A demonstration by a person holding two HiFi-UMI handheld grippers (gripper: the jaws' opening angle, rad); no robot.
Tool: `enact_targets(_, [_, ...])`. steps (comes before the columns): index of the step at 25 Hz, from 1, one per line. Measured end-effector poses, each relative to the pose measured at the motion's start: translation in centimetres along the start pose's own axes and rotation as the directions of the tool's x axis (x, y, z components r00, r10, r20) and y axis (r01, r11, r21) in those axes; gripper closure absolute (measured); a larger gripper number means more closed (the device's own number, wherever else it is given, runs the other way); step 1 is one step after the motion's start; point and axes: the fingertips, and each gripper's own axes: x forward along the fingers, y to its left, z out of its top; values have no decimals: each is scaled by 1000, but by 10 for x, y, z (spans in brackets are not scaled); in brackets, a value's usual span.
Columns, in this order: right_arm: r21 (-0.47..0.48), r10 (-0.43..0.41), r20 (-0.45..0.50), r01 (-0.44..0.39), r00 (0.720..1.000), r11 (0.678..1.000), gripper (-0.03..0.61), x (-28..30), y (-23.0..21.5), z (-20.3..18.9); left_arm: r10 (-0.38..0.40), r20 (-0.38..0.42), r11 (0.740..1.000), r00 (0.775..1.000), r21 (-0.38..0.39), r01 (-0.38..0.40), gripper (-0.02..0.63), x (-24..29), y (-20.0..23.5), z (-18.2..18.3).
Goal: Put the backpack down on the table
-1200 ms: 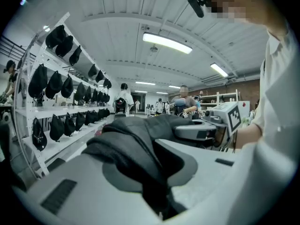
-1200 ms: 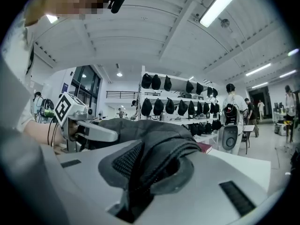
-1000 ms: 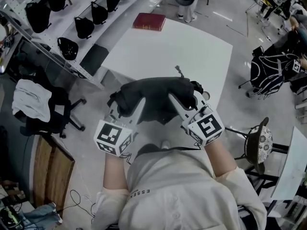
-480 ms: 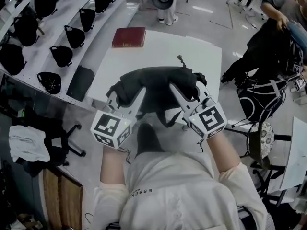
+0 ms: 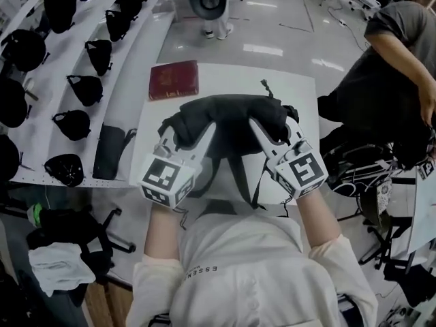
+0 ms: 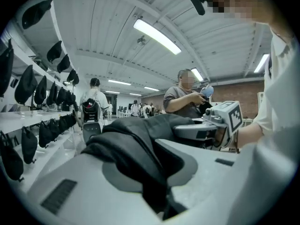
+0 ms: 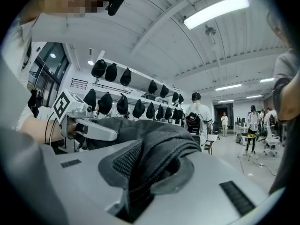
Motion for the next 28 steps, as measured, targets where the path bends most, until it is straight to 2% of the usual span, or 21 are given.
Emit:
enact_targets(7, [-24,-74,-7,74,997,997,494,63,-40,3,-76,29,997,997,11,76,537,47,66,9])
enact_targets(14, [-48,-150,-10,150,989,988,492,102,-85,-7,-164,47,986,985,19,163,537,102,106,10])
enact_targets(21, [-35,-191,-45,189,981,981,491,124,-125,-36,-216,40,976,975,5,216,537,153,125,-6])
enact_targets(26, [-9,-222,-63,222,973,975,491,127,-145,-53,-218,38,976,975,14,217,537,174,126,-17])
enact_targets(28, [-4,-207,-50,207,977,978,489,124,-147,-58,-221,35,975,975,18,221,537,178,122,-18])
